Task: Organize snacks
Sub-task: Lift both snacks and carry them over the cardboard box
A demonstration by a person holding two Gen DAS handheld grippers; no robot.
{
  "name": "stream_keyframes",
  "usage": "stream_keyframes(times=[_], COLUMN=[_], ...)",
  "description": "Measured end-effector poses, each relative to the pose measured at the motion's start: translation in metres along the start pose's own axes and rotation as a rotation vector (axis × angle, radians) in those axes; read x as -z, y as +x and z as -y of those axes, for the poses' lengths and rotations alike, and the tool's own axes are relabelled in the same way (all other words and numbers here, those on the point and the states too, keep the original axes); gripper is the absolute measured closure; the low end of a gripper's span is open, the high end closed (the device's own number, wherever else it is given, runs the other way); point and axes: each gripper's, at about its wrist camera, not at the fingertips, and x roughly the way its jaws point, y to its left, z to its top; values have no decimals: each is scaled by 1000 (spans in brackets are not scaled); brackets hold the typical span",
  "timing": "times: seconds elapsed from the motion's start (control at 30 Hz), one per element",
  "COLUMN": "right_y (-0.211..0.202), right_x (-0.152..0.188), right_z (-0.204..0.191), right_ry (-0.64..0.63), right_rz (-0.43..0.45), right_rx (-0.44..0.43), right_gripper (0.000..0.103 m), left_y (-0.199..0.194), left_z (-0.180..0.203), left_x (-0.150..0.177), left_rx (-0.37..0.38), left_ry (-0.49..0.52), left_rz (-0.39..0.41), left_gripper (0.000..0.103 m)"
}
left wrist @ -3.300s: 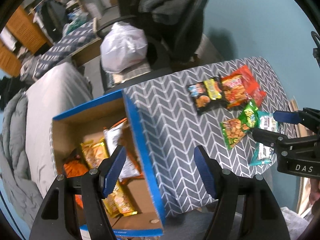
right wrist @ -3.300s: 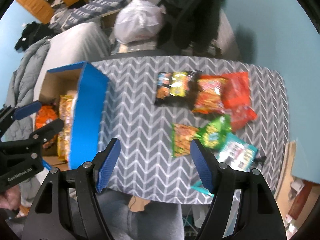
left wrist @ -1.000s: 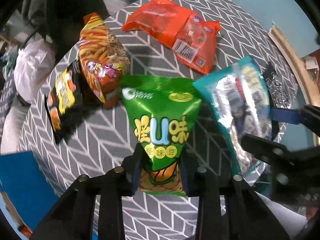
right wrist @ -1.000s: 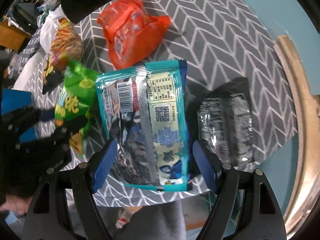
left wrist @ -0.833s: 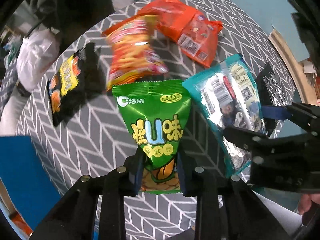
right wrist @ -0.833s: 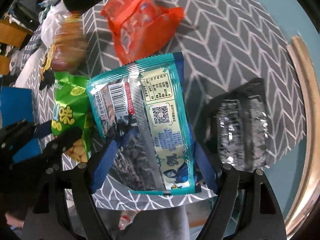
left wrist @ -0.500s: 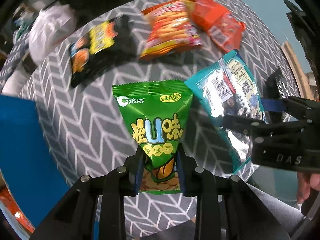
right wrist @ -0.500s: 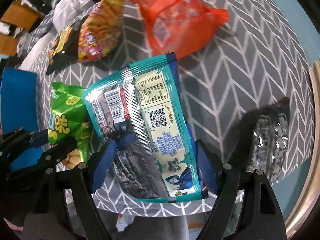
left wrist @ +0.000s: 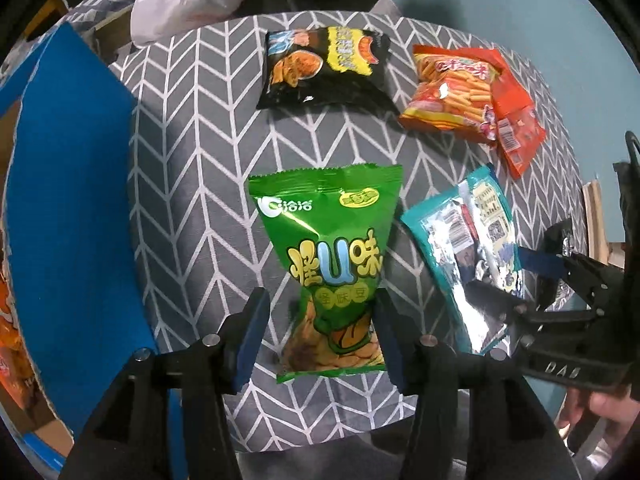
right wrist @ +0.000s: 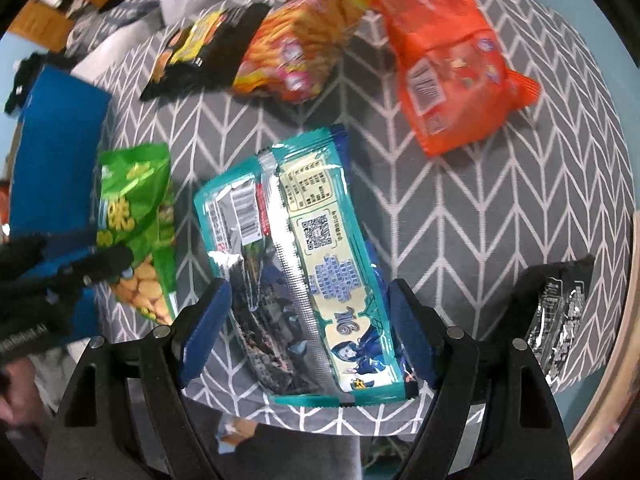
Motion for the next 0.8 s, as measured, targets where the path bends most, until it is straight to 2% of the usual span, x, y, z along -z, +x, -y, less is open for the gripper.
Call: stream_keyframes(times=[0.13,0.23,0.33,0.5,0.63,0.7,0.77,0.8], right_y=[12,20,29,41,54,62,65,66], right_x=[2,3,3,5,27,35,42,45], right_z=[-13,-23,-32,-53,-74,-87,-93,-94], right_ry=[-55,-72,-72,-105,-154,-188,-191,-193], right_rz=[-29,-45,-57,-49,-49,-47,-38,-39], right_rx=[38,56,72,121,192,225,224,222], right_gripper=[23,23,22,18,14,14,14,15], left_y=[4,8,14,33,50,56,64,65], left_z=[-5,2,4,32,39,38,47,46], left_x=[2,-5,-6,-16,-18,-18,-21,-23], left_rx=[-7,-16,-22,-43,-65,-59,-51,-55], left_ry=[6,17,35,58,79,85,90,97], left_rz=[-31,-22,-36,-70,-81,-87,-90,-85], left_gripper=[44,30,30,30,30,34,50,54])
